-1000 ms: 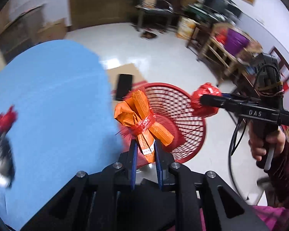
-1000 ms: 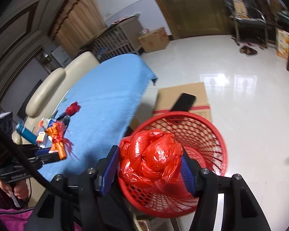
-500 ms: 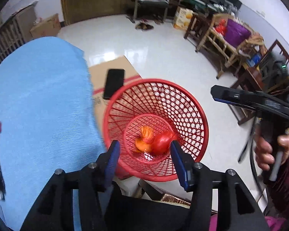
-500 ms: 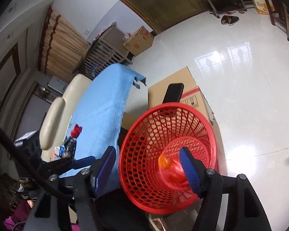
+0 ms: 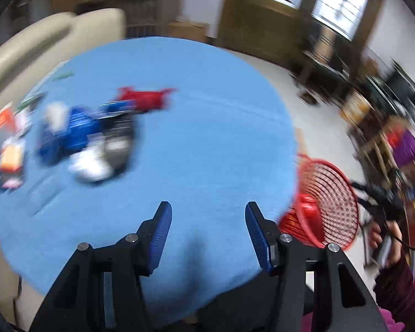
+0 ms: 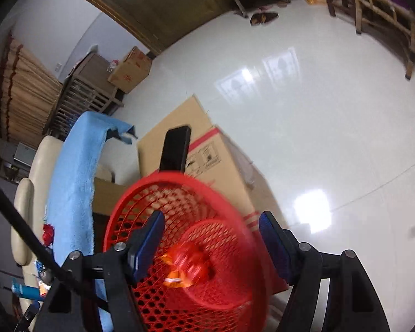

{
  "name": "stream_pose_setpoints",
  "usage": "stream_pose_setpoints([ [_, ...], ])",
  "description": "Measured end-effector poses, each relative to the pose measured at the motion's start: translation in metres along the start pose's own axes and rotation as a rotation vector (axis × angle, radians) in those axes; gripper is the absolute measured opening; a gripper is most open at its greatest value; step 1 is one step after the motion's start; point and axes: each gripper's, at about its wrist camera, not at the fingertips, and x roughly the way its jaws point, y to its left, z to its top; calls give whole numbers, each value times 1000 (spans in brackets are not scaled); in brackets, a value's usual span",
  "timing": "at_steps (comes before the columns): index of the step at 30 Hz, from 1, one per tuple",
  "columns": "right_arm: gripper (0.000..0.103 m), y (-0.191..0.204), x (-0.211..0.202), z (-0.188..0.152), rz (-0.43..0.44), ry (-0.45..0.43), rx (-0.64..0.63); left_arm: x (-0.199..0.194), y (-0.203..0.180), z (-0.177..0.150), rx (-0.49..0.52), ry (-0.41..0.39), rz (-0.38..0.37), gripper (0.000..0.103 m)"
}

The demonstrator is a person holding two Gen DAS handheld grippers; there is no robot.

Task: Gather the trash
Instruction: 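Carry both items to the red wastebasket and open both grippers to drop them, then grasp the orange-white medicine box with the left gripper while the right grasps the black bag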

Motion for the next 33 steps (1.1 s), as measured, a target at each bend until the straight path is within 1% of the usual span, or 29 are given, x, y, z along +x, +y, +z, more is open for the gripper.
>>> stream_pose_setpoints([
  [1, 75, 1, 1, -3, -11, 2, -15, -6, 17, -4, -31, -16, 32, 58],
  [2, 75, 5, 0, -8, -17, 9, -32, -13, 36, -7, -64, -32, 62, 61],
  [5, 75, 10, 1, -21, -11, 44, -41, -27, 81, -19, -142, -65, 147, 62],
  [8, 75, 16, 3, -35, -9, 93, -59, -37, 127, -30, -241, -79, 193, 62],
  [11, 75, 21, 3, -41, -33, 107, -74, -43, 160, -38, -306, -91, 237, 62],
  [12, 75, 23, 0, -41, -51, 96, -78, -45, 171, -39, -327, -93, 252, 62],
  [14, 75, 30, -13, -34, -113, 22, -103, -50, 192, -43, -366, -97, 274, 64],
  [16, 75, 47, -34, -25, -165, -87, -157, -52, 210, -42, -402, -106, 309, 67],
  [18, 75, 73, -53, -18, -156, -163, -211, -50, 230, -38, -432, -116, 336, 69],
  [20, 75, 107, -65, -15, -108, -203, -278, -46, 244, -32, -454, -116, 352, 69],
  [22, 75, 141, -66, -18, -36, -193, -341, -38, 253, -22, -461, -118, 358, 69],
  [23, 75, 161, -63, -21, 7, -170, -372, -33, 257, -16, -460, -119, 362, 70],
  [24, 75, 188, -56, -28, 68, -122, -415, -29, 261, -10, -458, -119, 370, 70],
  [26, 75, 227, -41, -42, 152, -40, -472, -22, 268, 3, -451, -119, 385, 70],
  [27, 75, 255, -28, -54, 214, 21, -508, -18, 272, 9, -449, -118, 392, 70],
  [28, 75, 271, -20, -61, 243, 57, -525, -13, 276, 17, -451, -115, 403, 70],
  [31, 75, 333, 14, -95, 363, 215, -567, -3, 286, 32, -457, -111, 418, 70],
  [33, 75, 370, 36, -115, 414, 286, -585, 3, 289, 41, -449, -107, 425, 70],
])
